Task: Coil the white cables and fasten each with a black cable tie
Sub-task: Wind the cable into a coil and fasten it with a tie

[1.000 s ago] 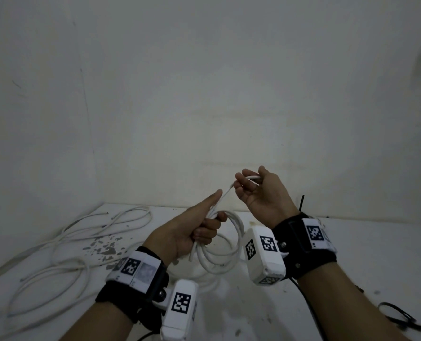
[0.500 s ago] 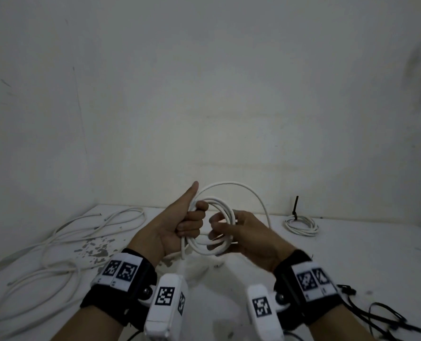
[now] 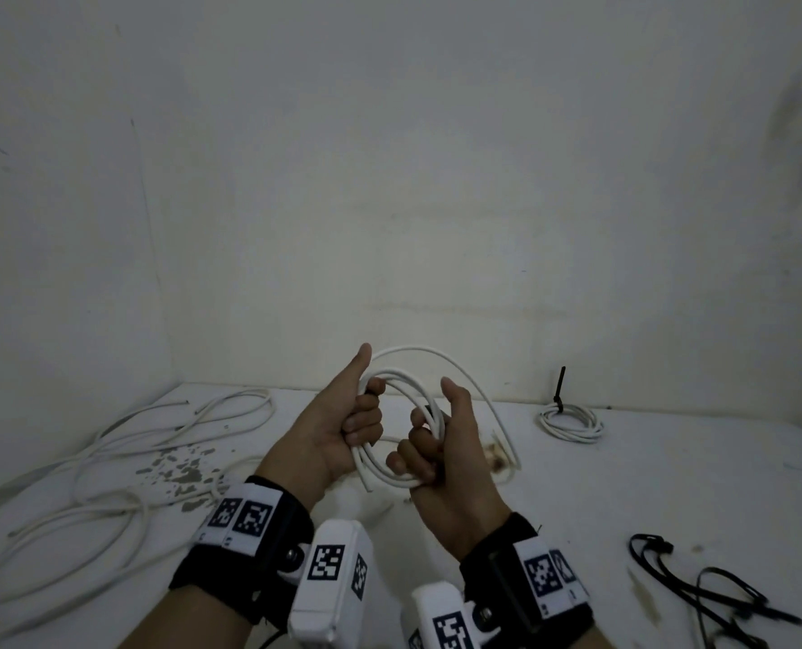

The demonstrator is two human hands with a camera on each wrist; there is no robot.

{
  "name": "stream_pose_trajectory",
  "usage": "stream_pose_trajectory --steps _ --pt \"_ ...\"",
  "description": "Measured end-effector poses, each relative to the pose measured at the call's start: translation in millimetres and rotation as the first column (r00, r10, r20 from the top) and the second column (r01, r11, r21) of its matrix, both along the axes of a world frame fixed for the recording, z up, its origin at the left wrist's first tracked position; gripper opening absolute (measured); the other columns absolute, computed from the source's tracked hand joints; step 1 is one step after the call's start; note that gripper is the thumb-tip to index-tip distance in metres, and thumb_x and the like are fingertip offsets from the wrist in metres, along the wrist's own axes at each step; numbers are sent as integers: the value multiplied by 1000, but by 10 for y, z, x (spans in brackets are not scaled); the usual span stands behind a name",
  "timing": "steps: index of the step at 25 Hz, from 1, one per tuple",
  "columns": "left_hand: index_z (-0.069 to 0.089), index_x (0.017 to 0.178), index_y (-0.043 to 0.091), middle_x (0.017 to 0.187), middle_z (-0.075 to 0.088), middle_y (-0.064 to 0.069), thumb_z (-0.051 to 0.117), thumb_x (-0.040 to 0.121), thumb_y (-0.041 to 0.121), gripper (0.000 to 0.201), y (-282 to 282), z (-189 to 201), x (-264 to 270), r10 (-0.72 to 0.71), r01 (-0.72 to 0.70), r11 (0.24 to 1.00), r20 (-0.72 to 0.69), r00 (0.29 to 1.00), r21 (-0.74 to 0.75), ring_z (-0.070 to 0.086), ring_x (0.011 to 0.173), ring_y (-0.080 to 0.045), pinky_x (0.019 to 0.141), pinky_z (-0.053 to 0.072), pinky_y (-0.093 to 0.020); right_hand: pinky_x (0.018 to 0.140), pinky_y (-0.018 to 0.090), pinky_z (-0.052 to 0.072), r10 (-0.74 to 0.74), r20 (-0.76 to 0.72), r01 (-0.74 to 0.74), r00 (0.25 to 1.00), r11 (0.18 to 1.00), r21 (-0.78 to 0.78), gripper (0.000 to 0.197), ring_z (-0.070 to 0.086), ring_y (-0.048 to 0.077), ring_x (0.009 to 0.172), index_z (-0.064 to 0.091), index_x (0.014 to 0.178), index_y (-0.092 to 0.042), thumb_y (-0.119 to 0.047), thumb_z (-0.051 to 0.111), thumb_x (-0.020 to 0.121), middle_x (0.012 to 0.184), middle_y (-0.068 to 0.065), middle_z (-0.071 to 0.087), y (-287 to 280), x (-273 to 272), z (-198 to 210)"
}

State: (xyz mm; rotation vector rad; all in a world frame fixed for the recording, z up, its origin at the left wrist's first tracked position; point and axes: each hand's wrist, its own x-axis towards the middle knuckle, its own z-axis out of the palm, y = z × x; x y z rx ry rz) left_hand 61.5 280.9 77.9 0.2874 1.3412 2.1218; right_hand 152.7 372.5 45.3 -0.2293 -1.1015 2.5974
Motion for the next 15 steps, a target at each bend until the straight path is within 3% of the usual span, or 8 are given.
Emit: stream_pose_trajectory --steps 3,5,8,10,12,15 --pt "46 61 15 39 20 8 50 92 62 56 -13 60 -23 14 -17 999 -76 997 -34 16 27 -5 29 13 -16 52 29 42 18 -12 -18 1000 999 -34 47 17 13 41 47 61 -15 -46 53 96 47 -3 15 26 -17 5" --pt "48 60 13 39 21 8 42 96 60 59 -22 113 -47 5 -12 998 -121 993 -65 16 27 -5 30 13 -15 62 34 52 15 -16 -15 1000 1000 -12 48 23 14 44 43 60 -16 -43 52 99 51 -2 18 43 -52 -45" --pt "48 62 12 40 22 7 27 98 46 53 -23 131 -64 -68 55 993 -126 990 -105 16 27 -7 33 13 -14 75 40 50 24 21 -26 999 996 83 44 36 18 49 44 67 -14 -43 53 99 55 2 32 148 -109 -78" --pt "48 61 12 41 22 6 25 93 34 45 -43 114 -51 -112 89 982 -135 985 -164 15 28 -8 34 12 -14 69 40 51 72 85 -88 994 975 205 42 43 19 48 58 80 -8 -46 56 97 57 4 43 255 -116 -2" --pt "48 59 13 41 22 5 26 90 27 40 -56 88 -23 -149 109 965 -157 976 -240 15 29 -8 33 12 -15 59 37 52 143 203 -205 969 921 330 47 37 17 40 65 84 -6 -51 58 94 51 1 39 356 -98 147" --pt "47 61 14 43 23 6 31 94 27 39 -30 67 27 -164 106 951 -184 969 -291 15 30 -8 32 13 -15 45 25 40 162 317 -269 935 904 331 52 22 12 35 54 61 -14 -58 59 90 45 -4 25 385 -65 332"
